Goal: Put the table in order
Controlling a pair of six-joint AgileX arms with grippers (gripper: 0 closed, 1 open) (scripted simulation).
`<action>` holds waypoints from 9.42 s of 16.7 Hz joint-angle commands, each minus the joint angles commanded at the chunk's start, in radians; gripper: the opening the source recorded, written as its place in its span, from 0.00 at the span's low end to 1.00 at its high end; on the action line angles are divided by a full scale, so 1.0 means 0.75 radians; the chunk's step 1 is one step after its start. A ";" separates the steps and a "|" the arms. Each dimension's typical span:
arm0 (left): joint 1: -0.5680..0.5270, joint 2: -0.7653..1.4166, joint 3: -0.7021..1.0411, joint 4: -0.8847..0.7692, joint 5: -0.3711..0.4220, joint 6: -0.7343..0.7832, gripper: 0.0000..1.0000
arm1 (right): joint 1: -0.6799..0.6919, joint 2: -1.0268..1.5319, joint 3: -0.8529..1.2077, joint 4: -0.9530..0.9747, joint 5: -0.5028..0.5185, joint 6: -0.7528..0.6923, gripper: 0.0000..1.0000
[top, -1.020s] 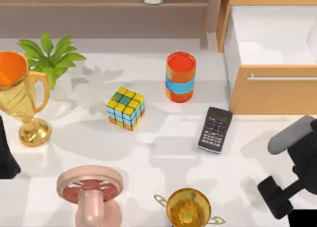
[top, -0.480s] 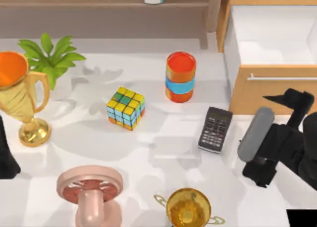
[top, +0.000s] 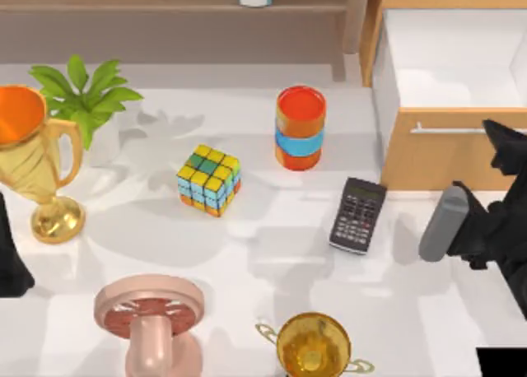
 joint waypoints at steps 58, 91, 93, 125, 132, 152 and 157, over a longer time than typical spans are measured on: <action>0.000 0.000 0.000 0.000 0.000 0.000 1.00 | -0.219 0.286 0.457 -0.026 -0.018 -0.192 0.00; 0.000 0.000 0.000 0.000 0.000 0.000 1.00 | -0.323 0.593 1.189 -0.451 -0.121 -0.192 0.30; 0.000 0.000 0.000 0.000 0.000 0.000 1.00 | -0.323 0.593 1.189 -0.451 -0.121 -0.192 0.45; 0.000 0.000 0.000 0.000 0.000 0.000 1.00 | -0.286 0.500 0.892 -0.322 -0.092 -0.178 1.00; 0.000 0.000 0.000 0.000 0.000 0.000 1.00 | -0.196 0.450 0.928 -0.293 0.005 -0.073 1.00; 0.000 0.000 0.000 0.000 0.000 0.000 1.00 | 0.414 0.625 2.003 -1.198 0.601 1.789 1.00; 0.000 0.000 0.000 0.000 0.000 0.000 1.00 | 0.415 0.656 2.079 -1.257 0.620 1.866 1.00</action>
